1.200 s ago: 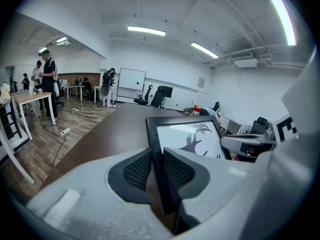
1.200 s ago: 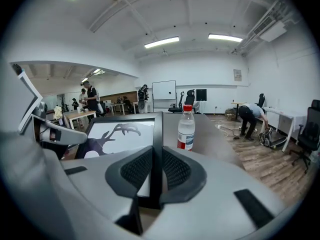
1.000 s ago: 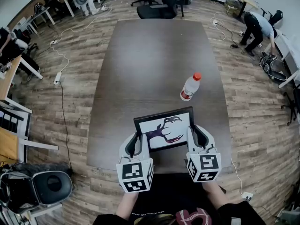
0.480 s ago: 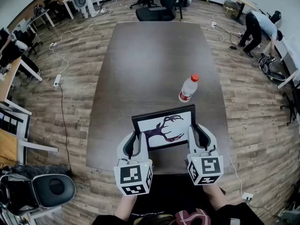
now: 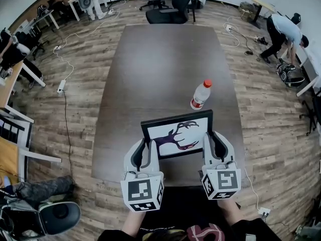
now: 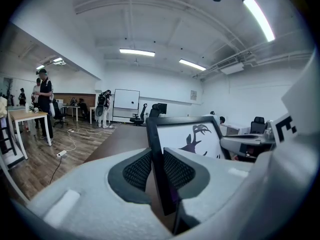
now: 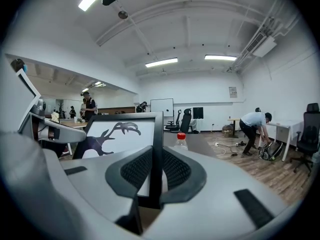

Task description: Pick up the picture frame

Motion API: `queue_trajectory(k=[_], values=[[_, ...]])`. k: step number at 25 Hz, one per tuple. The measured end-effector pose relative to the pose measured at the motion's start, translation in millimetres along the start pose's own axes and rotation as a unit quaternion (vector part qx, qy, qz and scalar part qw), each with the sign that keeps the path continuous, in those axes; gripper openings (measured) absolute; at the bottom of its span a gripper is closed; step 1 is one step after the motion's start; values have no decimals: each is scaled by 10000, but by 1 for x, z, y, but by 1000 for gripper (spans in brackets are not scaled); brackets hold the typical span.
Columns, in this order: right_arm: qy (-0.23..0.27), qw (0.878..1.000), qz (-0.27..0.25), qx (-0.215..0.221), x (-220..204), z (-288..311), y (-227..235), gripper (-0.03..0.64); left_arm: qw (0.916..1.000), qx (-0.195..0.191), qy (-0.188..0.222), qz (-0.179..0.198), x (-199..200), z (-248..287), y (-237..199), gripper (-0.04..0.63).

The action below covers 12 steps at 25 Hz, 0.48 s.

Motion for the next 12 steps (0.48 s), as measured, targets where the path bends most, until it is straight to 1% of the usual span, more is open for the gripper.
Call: queue_trajectory(k=[7,12], values=[[175,9998,-41,-24,8,-5,1,69,9996,-70,286,40,6,-6,2,81],[204,9998,-51,-42,9,-6,0,69,9995,-72,303,61,7,-7,2,81]])
Point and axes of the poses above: the fingertips, and each gripper's own axes: z forward along the fingers, y to its right, x out of its top, the point moved 4 cm from there along -z, backward along the fingers, and after that the axes turned 13 degrees about -z, right-handed, at the moved point
